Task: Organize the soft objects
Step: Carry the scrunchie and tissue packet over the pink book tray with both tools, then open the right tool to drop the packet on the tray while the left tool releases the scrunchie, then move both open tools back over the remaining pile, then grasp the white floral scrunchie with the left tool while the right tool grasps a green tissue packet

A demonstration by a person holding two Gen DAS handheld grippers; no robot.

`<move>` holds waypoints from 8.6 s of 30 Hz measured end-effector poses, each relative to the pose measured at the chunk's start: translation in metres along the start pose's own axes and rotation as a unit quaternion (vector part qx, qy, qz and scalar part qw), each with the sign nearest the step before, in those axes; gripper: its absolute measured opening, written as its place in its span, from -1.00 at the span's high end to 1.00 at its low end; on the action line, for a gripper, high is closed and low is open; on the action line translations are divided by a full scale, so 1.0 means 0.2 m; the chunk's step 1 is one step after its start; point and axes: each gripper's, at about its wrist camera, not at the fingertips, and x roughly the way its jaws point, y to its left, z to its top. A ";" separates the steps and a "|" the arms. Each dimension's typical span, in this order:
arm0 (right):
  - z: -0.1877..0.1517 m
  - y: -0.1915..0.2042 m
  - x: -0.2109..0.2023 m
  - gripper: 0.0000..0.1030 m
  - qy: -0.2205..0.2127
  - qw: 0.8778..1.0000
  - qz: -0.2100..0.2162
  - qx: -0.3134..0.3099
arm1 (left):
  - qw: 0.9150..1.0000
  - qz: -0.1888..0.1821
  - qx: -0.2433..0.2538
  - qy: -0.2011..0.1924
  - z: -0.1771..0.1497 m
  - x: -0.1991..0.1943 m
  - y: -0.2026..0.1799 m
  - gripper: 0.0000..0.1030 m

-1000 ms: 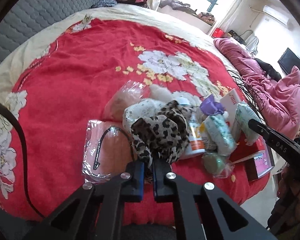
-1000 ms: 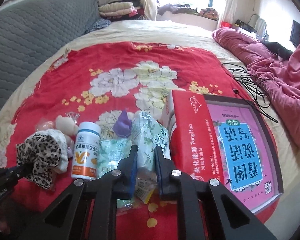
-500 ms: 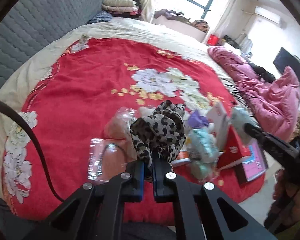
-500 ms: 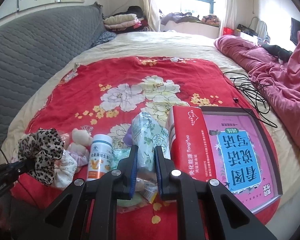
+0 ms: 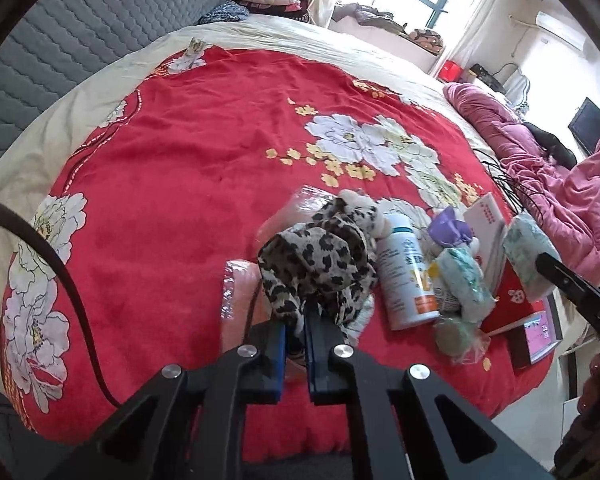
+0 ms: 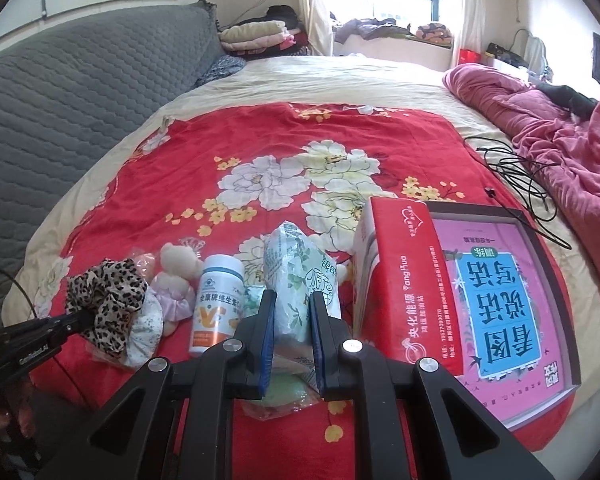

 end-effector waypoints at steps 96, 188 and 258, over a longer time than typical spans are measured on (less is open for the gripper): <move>-0.52 -1.42 -0.04 0.60 0.064 0.981 -0.133 0.124 | 0.946 -0.098 0.292 0.101 -0.34 0.49 -2.01 0.92; -0.01 0.01 -0.42 -0.48 -0.054 0.998 -0.027 -0.016 | 0.999 0.014 0.013 -0.033 0.08 -0.52 -0.17 -0.32; -0.15 0.10 0.43 -0.48 0.080 0.995 -0.039 -0.035 | 0.999 0.002 0.028 0.031 0.05 0.21 -0.01 0.72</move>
